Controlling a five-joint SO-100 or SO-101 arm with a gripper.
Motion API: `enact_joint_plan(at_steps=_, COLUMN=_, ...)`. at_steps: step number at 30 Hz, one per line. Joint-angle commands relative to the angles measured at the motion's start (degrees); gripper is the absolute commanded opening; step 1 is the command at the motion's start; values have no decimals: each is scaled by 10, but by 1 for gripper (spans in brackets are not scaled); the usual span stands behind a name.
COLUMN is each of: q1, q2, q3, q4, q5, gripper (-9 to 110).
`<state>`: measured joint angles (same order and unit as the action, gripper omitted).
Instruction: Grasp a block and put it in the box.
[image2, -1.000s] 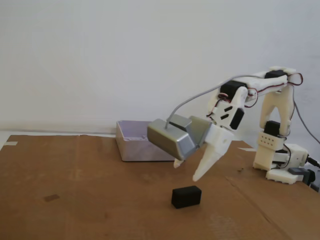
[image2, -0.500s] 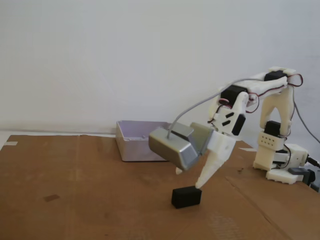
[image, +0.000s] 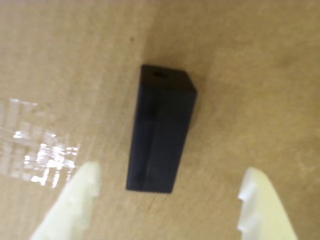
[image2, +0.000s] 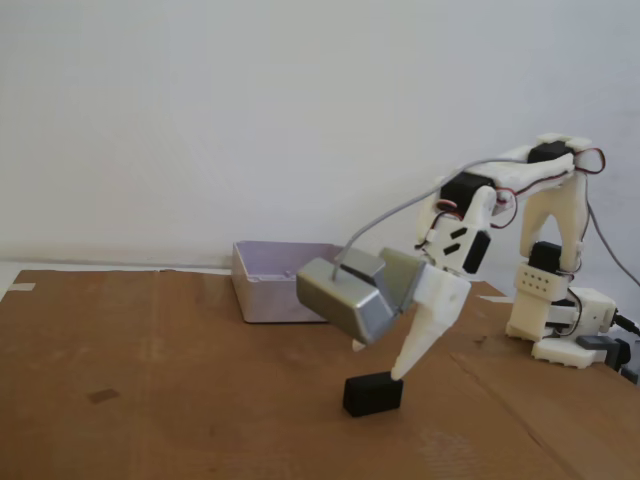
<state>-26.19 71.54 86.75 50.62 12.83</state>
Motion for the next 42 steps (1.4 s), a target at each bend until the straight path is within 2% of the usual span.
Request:
enact_joint_plan(at_steps=1, q1=-15, q2=11, q3=-86, q4=-23, q5=5, gripper=33)
enact_joint_plan(at_steps=10, q1=-23, q2=-29, q3=-131, q4=-18, q5=19, gripper=34)
enact_joint_plan(at_steps=42, q1=-18, q2=-80, q3=-119, q4=-15, q5=19, gripper=34)
